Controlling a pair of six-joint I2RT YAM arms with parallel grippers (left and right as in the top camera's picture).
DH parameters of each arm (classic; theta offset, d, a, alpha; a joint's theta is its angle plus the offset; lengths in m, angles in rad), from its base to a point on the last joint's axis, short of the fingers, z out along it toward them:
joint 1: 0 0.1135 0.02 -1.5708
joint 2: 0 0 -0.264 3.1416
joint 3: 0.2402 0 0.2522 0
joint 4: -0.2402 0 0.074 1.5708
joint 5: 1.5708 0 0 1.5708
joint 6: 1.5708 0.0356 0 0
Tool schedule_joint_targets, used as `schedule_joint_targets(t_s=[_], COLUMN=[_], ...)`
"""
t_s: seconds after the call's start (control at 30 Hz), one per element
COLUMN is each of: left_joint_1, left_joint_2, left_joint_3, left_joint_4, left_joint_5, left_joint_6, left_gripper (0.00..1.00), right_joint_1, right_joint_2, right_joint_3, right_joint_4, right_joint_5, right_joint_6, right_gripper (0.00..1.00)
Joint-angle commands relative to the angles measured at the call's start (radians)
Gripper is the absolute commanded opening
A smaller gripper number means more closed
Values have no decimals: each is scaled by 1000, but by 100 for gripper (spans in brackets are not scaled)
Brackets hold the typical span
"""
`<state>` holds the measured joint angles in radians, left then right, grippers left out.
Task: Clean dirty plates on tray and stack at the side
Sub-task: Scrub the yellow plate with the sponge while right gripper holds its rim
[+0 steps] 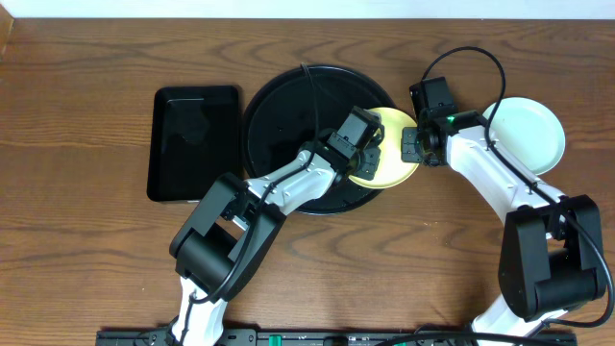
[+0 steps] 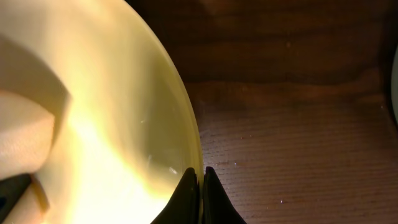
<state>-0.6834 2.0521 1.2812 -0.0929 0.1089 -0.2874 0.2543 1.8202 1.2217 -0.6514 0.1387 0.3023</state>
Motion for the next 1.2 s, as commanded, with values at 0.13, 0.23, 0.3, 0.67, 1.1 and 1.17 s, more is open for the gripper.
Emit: schedule_joint_targets(t_s=[0.13, 0.23, 0.3, 0.67, 1.1, 1.17], left_joint_1=[7, 7, 7, 7, 25, 32], left_joint_2=[55, 55, 55, 59, 76, 76], left_joint_3=[-14, -14, -14, -14, -14, -14], left_joint_4=[13, 19, 25, 43, 111, 113], left_joint_5=[-100, -129, -129, -129, -129, -129], left_joint_6=[25, 25, 25, 26, 70, 69], left_gripper=[8, 8, 8, 8, 8, 8], right_joint_1=[-4, -4, -4, -4, -4, -4], right_joint_2=[-13, -13, -13, -13, -13, -13], right_joint_3=[-8, -8, -8, -8, -8, -8], right_joint_4=[-6, -6, -6, -6, -6, -6], right_joint_5=[-17, -16, -16, -16, -17, -17], right_joint_6=[-20, -23, -23, -23, -23, -23], right_gripper=[1, 1, 1, 1, 1, 1])
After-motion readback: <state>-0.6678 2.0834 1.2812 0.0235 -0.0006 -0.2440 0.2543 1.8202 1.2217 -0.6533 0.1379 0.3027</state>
